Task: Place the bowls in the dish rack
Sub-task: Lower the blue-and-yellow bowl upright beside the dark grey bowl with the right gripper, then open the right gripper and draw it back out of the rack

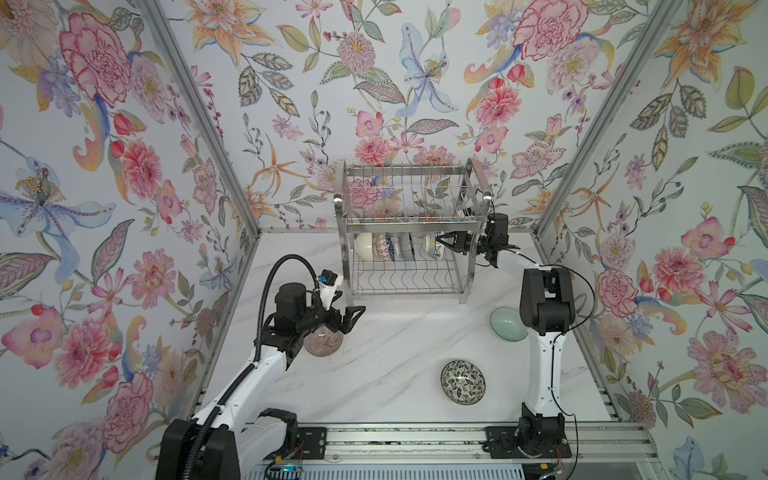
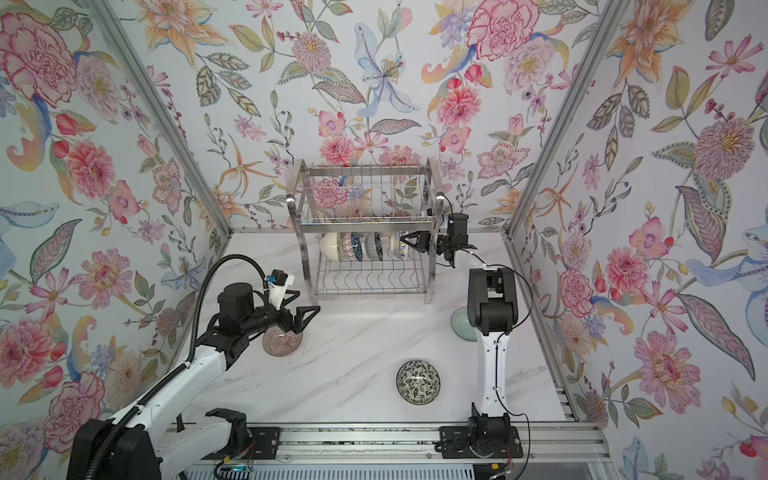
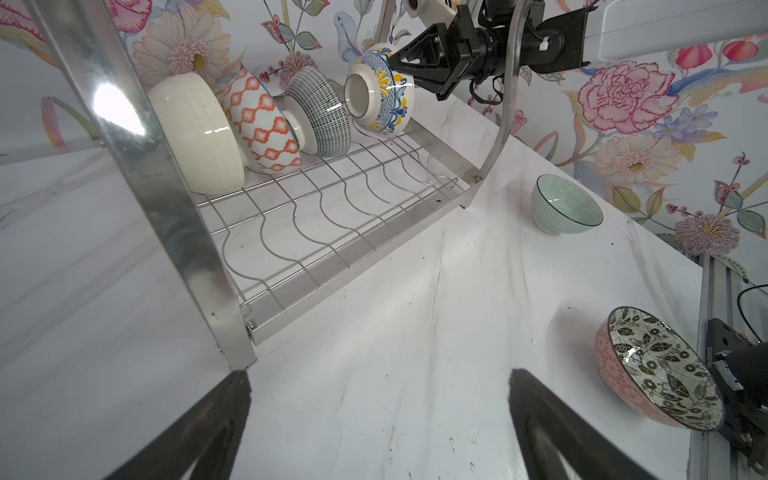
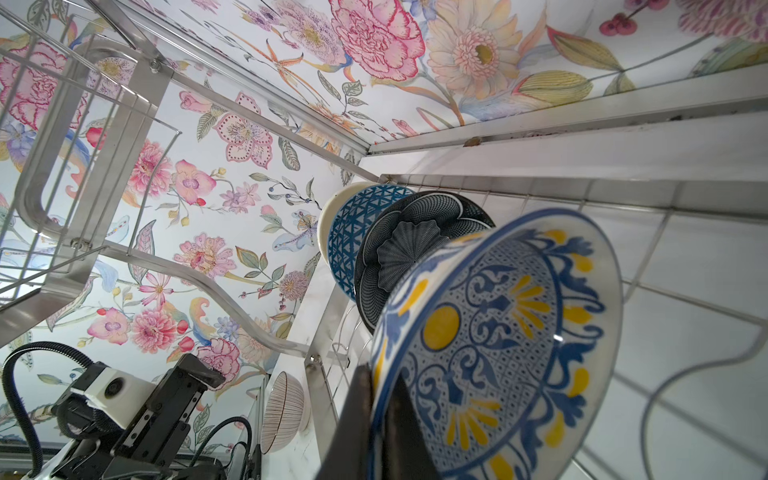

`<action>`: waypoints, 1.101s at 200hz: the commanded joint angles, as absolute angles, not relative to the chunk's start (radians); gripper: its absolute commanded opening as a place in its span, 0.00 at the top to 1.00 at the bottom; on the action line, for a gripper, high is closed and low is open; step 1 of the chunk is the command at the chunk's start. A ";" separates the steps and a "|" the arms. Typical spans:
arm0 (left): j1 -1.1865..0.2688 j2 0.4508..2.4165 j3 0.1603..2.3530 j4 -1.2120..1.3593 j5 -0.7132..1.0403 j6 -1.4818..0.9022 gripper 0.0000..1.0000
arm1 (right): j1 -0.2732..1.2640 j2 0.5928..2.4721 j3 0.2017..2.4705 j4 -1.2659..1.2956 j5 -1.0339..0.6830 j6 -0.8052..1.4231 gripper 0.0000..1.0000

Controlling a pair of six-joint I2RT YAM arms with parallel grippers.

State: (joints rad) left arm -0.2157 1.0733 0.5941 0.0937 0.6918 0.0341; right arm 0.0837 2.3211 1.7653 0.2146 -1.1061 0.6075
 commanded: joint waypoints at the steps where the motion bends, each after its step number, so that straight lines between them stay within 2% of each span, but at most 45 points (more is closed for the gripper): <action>1: -0.224 1.062 0.598 0.084 0.677 0.054 0.01 | 0.089 2.336 1.768 0.250 -1.100 0.589 0.96; 137: -0.229 1.070 0.600 0.082 0.669 0.055 0.01 | 0.094 2.370 1.851 -0.001 -0.993 0.400 0.94; 220: -0.230 1.077 0.604 0.080 0.669 0.057 0.01 | 0.103 2.379 1.884 -0.060 -0.954 0.359 0.83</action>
